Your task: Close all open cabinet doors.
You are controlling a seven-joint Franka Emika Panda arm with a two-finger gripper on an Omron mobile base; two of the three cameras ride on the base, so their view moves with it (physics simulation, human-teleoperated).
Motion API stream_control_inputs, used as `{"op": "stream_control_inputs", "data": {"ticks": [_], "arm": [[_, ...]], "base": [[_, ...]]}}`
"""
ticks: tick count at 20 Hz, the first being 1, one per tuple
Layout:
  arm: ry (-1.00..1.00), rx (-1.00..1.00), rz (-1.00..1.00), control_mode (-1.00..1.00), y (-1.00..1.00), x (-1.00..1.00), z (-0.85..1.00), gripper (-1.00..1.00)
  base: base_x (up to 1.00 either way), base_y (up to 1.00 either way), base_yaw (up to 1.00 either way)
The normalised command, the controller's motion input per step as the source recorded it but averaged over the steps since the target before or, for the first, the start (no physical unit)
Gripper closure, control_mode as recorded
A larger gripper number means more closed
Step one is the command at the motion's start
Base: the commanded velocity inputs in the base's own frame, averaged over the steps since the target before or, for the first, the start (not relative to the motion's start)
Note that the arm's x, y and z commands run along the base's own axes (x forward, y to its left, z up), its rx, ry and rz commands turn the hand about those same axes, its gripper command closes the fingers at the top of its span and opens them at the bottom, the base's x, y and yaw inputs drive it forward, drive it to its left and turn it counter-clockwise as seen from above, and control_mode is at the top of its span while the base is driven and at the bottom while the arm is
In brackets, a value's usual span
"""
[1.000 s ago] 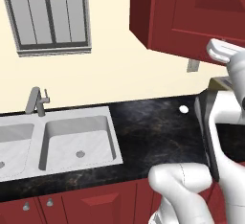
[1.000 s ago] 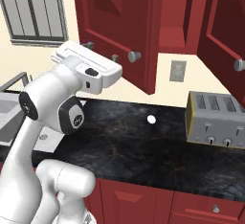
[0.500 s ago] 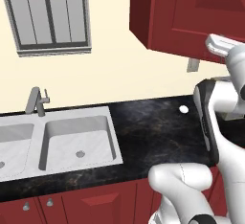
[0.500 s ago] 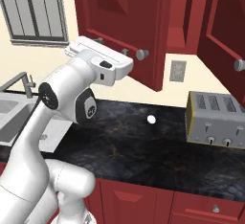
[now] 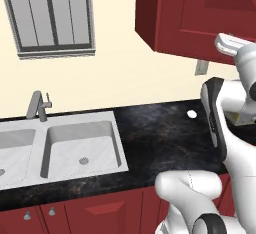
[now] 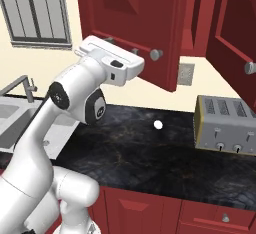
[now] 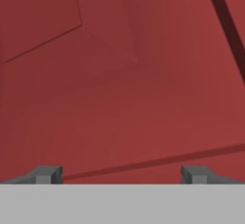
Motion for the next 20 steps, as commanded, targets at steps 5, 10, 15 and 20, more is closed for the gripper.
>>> {"op": "stream_control_inputs", "data": {"ticks": [5, 10, 15, 20], "arm": [[0.01, -0.01, 0.06, -1.00, -0.15, 0.43, -0.25, -1.00], [0.07, -0.04, 0.09, -1.00, -0.04, 0.44, -0.35, -1.00], [0.13, -0.02, 0.15, -1.00, -0.11, 0.47, -0.25, -1.00], [0.13, 0.00, 0.17, -1.00, -0.15, 0.77, 0.00, -1.00]], "base": [[0.00, 0.00, 0.00], [0.00, 0.00, 0.00], [0.00, 0.00, 0.00], [0.00, 0.00, 0.00]]}}
